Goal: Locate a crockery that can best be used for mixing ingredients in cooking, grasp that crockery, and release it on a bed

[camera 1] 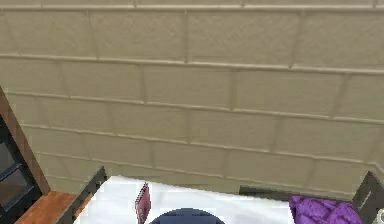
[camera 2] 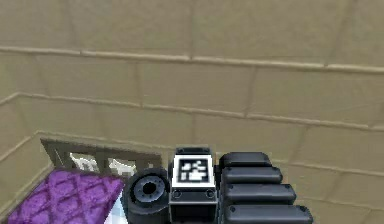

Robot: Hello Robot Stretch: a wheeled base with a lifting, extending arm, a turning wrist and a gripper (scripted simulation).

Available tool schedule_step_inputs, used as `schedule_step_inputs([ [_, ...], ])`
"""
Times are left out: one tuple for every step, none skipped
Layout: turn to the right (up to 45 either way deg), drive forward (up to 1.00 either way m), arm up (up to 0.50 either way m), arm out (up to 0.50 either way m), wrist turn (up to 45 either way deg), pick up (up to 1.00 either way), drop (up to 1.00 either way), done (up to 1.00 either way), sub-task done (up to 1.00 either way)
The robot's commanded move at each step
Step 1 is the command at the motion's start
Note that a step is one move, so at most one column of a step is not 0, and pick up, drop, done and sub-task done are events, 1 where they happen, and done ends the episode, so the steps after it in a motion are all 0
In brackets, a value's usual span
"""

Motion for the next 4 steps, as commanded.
schedule_step_inputs([
  [-12.0, 0.0, 0.0, 0.0, 0.0, 0.0, 0.0, 0.0, 0.0],
  [45.0, 0.0, 0.0, 0.0, 0.0, 0.0, 0.0, 0.0, 0.0],
  [12.0, 0.0, 0.0, 0.0, 0.0, 0.0, 0.0, 0.0, 0.0],
  [-45.0, 0.0, 0.0, 0.0, 0.0, 0.0, 0.0, 0.0, 0.0],
])
